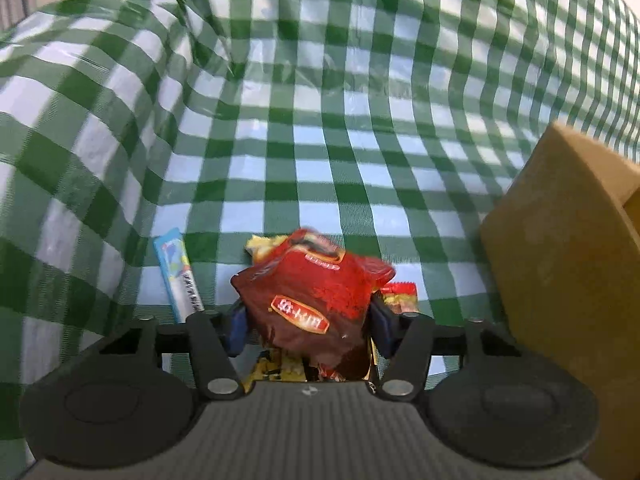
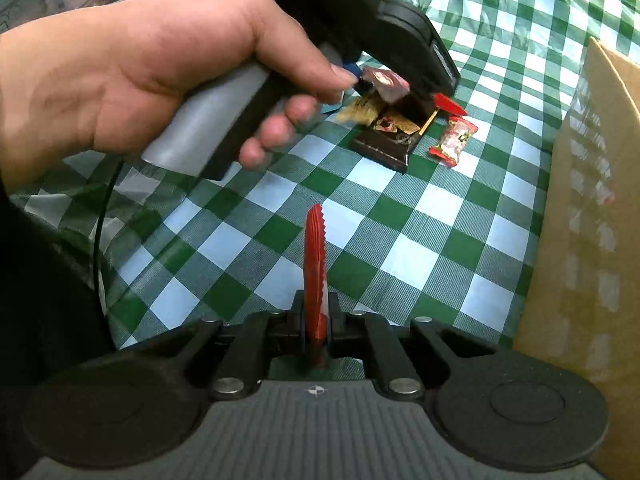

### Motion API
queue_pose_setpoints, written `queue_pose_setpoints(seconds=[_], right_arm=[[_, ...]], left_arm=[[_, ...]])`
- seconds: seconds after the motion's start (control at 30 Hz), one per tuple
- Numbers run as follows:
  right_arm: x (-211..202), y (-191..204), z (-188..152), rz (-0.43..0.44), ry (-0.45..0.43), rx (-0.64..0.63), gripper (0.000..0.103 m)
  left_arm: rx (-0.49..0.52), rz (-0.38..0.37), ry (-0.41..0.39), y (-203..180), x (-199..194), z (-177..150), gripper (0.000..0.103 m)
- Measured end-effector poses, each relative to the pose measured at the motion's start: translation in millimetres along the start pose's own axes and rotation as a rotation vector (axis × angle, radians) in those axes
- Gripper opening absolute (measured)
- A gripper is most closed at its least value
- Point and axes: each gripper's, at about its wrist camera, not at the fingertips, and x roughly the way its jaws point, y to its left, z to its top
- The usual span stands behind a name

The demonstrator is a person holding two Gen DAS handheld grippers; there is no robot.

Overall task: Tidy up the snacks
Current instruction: 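Grasp the large red coffee bag with the left gripper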

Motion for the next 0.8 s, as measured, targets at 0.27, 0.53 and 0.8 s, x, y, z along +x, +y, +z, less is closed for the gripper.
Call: queue_pose_setpoints(seconds=[0.27, 0.53, 0.8], right_arm=[[-15.7, 3.1, -0.1, -0.011, -0.071, -0.007, 0.009], [-15.6, 9.9, -5.6, -0.037, -0.069, -0.016, 0.009], [-9.5, 1.9, -5.9, -0.029, -0.054, 0.002, 0.009]], left_arm=[[-0.075, -0.011, 0.053, 21.4, -21.3, -8.0, 0.012], [-0.169, 0.018, -0.128, 41.8, -51.6, -2.2, 0.028], [-0.199, 0.074, -0.116, 40.4, -21.3, 3.9, 0.079]])
